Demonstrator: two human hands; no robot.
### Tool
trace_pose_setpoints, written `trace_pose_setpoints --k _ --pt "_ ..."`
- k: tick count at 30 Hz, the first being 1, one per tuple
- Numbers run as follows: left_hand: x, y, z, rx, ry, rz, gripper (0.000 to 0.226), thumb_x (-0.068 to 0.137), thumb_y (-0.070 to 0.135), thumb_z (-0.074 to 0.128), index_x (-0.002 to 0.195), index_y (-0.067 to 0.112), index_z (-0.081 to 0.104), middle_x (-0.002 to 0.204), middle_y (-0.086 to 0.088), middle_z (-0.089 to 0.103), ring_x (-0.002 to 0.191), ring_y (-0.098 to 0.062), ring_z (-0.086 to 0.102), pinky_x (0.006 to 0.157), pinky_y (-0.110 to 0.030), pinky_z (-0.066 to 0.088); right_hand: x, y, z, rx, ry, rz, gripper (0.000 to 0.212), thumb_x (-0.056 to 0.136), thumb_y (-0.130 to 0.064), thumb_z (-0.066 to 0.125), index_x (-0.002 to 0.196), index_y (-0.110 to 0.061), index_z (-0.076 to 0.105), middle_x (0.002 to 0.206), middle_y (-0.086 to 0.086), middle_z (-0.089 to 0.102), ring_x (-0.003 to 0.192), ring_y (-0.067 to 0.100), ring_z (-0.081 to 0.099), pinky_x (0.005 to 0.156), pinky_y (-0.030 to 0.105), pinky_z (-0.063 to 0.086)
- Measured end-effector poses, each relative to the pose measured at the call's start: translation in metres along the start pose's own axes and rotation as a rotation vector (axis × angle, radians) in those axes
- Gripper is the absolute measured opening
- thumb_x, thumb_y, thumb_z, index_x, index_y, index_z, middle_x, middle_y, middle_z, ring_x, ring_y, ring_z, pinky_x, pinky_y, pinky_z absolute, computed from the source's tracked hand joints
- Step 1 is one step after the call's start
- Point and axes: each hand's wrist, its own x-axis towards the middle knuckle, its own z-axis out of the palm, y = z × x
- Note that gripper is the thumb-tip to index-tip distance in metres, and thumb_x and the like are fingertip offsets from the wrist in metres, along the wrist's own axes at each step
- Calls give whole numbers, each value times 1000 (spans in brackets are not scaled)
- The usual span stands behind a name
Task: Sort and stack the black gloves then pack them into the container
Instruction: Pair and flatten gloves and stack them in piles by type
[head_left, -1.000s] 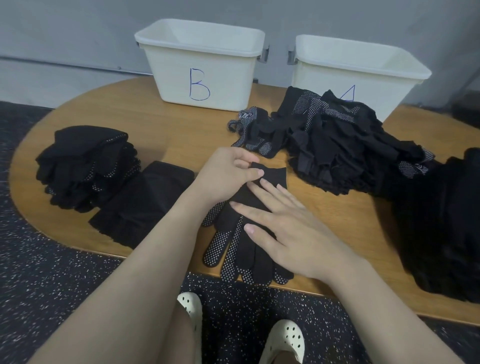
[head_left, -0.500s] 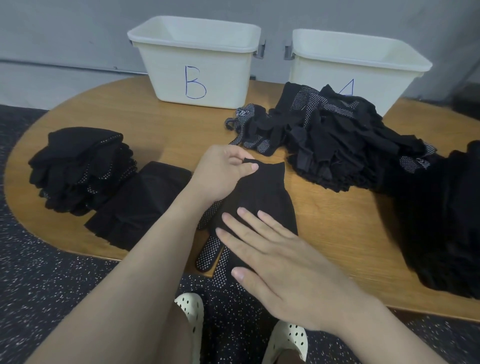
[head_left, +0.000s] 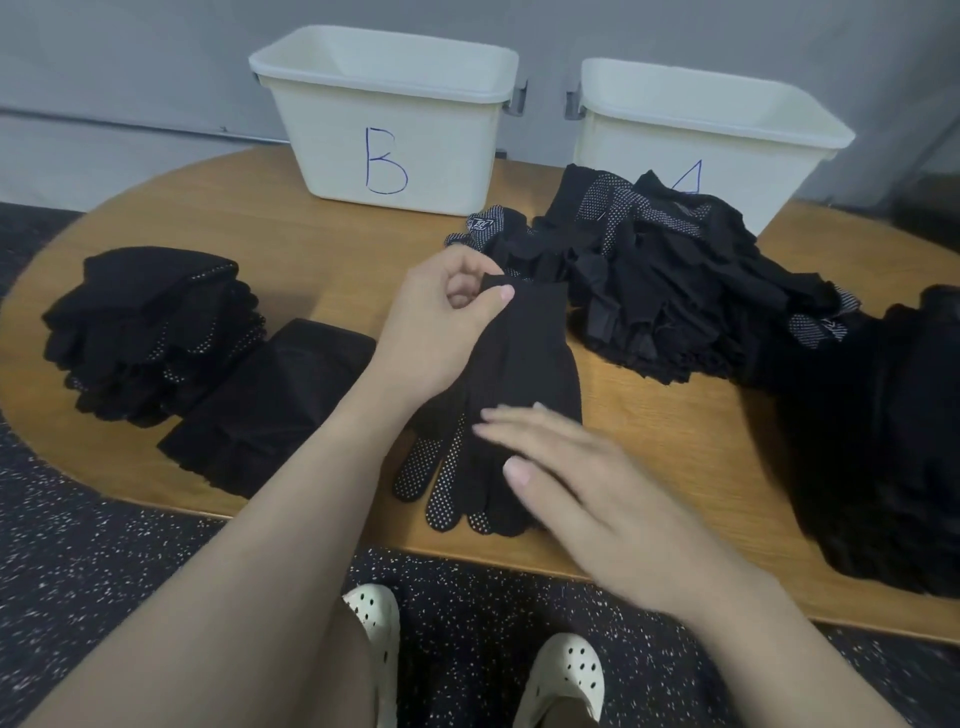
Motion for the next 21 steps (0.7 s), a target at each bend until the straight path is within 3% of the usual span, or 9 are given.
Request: trace_pose_setpoints --k 3,6,11,15,21 --pt "-16 12 -12 4 -38 114 9 95 11 70 98 16 63 70 23 58 64 3 48 68 -14 41 1 20 -19 70 216 115 37 107 -38 43 123 -21 72 121 -19 66 120 -2 57 103 15 40" --pt "-36 22 -19 50 -97 162 10 96 10 69 96 17 62 75 23 62 67 1 49 72 -18 43 2 34 -23 52 357 142 20 105 -21 57 103 -18 76 98 -16 70 101 3 64 89 15 45" --pt "-64 29 -24 151 -146 235 10 92 10 73 97 15 67 93 11 71 85 0 61 82 -17 47 7 36 -30 38 459 248 15 98 -14 64 89 -20 75 90 -16 73 93 2 65 81 13 45" --pt "-75 28 -26 240 -152 313 21 90 12 76 105 27 72 100 20 71 98 0 65 88 -17 48 12 37 -30 19 484 297 19 99 -13 62 85 -20 73 83 -14 72 85 6 64 75 14 45" --pt "-89 21 -37 390 -191 460 24 89 12 77 111 23 77 99 15 72 97 -7 66 86 -30 54 17 39 -31 45 523 353 19 99 -18 61 86 -22 75 83 -15 74 84 6 67 78 18 50"
